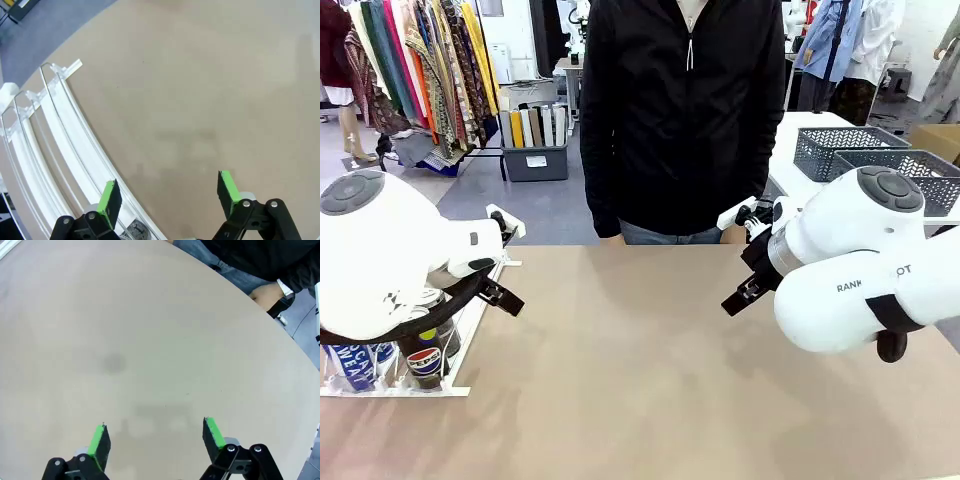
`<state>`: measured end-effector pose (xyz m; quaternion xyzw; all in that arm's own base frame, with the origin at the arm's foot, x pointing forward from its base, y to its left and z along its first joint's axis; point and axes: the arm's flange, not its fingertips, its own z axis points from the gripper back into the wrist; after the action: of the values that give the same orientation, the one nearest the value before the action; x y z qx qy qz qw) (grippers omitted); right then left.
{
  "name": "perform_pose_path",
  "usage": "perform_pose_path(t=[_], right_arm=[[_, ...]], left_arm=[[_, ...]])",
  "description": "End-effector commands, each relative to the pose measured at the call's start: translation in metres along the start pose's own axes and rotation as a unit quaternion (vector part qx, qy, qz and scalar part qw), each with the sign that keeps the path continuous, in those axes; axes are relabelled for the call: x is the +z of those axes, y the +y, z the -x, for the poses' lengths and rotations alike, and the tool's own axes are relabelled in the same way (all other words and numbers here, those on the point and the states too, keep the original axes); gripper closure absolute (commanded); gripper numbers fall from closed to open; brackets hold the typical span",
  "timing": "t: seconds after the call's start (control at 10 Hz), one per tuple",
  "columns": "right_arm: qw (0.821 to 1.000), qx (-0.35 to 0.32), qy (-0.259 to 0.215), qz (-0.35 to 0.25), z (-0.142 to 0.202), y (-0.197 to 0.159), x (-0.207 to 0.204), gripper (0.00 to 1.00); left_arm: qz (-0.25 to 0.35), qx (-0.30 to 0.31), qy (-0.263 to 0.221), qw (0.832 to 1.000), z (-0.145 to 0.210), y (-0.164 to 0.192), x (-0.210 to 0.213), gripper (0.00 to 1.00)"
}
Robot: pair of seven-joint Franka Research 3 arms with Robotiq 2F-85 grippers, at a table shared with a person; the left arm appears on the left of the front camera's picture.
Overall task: Retrieve and store the cans from the dispenser.
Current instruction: Pick up one can from the Automatic Can Dispenser and place it in the middle of the table.
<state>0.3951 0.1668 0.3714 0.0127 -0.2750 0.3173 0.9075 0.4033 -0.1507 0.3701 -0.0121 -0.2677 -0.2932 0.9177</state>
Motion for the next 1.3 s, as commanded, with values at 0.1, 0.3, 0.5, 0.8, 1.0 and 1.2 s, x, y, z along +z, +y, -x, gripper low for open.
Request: perform_pose_path(t=[0.1, 0.3, 0.5, 0.8, 1.0, 1.2], right_arm=[[1.000, 0.000, 0.000, 0.000, 0.0000, 0.0000, 0.0000, 0.00], [1.000, 0.000, 0.000, 0.000, 0.0000, 0.0000, 0.0000, 0.00], [1.000, 0.000, 0.000, 0.000, 0.0000, 0.0000, 0.0000, 0.00], [1.000, 0.000, 0.000, 0.000, 0.0000, 0.0000, 0.0000, 0.00], [1.000, 0.000, 0.000, 0.000, 0.0000, 0.0000, 0.0000, 0.00], [1.000, 0.000, 0.000, 0.000, 0.0000, 0.0000, 0.0000, 0.00]], left_arm=[[0.000, 0.000, 0.000, 1.000, -0.0001, 0.0000, 0.0002, 0.00], [0.000, 0.000, 0.000, 1.000, -0.0001, 0.0000, 0.0002, 0.00], [0.000, 0.000, 0.000, 1.000, -0.0001, 0.0000, 0.0002, 0.00], [0.000, 0.000, 0.000, 1.000, -0.0001, 0.0000, 0.0002, 0.00], [0.000, 0.000, 0.000, 1.000, -0.0001, 0.0000, 0.0002, 0.00], [0.000, 0.000, 0.000, 1.000, -0.0001, 0.0000, 0.0002, 0.00]])
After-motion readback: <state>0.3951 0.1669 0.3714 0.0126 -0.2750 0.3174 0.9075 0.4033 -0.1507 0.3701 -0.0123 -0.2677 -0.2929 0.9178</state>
